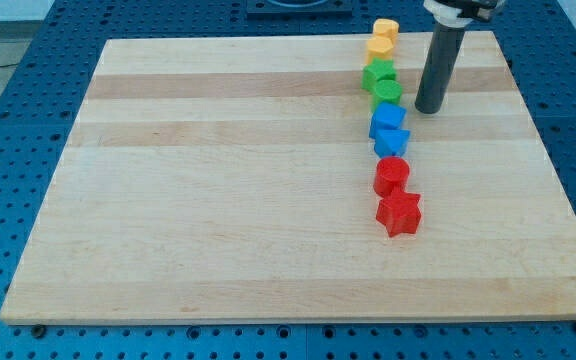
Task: Slide the blue cube towards the left
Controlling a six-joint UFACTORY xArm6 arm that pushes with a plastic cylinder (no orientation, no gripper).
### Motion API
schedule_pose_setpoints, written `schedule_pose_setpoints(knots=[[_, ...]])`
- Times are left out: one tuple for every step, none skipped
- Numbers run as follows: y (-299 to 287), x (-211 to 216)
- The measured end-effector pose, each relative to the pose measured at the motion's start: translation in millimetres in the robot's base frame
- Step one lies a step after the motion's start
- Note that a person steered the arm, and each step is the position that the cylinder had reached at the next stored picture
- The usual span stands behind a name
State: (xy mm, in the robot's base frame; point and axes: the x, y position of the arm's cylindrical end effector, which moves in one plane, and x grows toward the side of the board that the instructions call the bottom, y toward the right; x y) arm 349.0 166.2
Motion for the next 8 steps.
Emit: schedule_pose_setpoints(knots=[[-3,12],[-10,38],[-42,41],[-77,26],[-121,3],[-171,-2],[-196,16],[-215,49]])
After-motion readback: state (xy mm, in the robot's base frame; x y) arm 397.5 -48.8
